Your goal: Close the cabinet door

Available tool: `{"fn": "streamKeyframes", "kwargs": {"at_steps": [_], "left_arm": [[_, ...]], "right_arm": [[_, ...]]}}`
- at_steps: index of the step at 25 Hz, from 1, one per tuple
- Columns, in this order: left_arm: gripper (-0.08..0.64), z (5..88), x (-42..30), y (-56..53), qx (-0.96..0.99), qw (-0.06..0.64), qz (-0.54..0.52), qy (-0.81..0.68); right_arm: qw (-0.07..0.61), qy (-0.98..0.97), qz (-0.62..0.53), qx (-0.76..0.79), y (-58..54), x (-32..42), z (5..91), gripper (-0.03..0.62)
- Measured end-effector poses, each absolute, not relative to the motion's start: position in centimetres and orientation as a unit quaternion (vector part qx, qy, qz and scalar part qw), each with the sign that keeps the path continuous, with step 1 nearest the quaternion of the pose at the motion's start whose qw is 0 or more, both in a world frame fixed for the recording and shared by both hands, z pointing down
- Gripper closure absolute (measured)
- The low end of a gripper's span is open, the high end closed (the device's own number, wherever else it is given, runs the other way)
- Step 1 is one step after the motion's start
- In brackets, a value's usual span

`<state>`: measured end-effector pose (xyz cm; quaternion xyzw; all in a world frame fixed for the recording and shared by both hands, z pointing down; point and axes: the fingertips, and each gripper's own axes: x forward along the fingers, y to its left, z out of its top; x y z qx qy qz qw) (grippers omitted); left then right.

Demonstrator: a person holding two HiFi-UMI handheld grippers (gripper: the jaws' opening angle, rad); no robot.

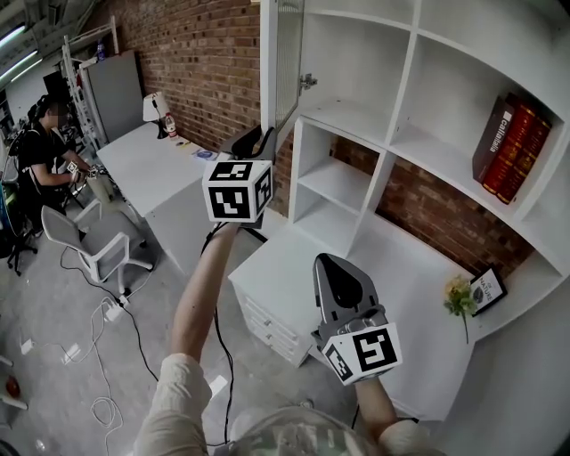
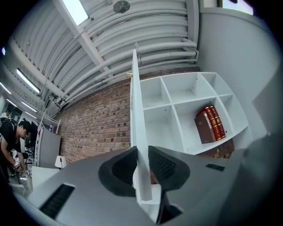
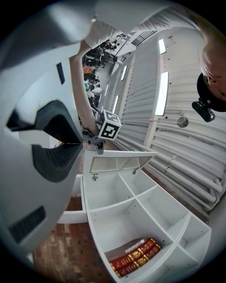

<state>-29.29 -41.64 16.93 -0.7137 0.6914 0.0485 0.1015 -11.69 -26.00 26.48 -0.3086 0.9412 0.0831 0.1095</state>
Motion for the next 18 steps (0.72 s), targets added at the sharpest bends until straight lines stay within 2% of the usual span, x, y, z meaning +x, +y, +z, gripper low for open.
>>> {"fn": "streamKeyframes", "kwargs": {"at_steps": [9,18], "left_arm": [[0.463,16.9,-22.7,-43.2,-0.774,0.102,0.050,0.623],[0.456,17.0,-14.4,-48.7,-0.810,0.112,0.013,0.575]], "right_arm": [[0.101,0.937,0.080,-0.323,-26.7,-11.0,27.1,0.575],[0.086,0.920,0.067,-0.376,-29.1,-6.5,28.7,0.575]]}}
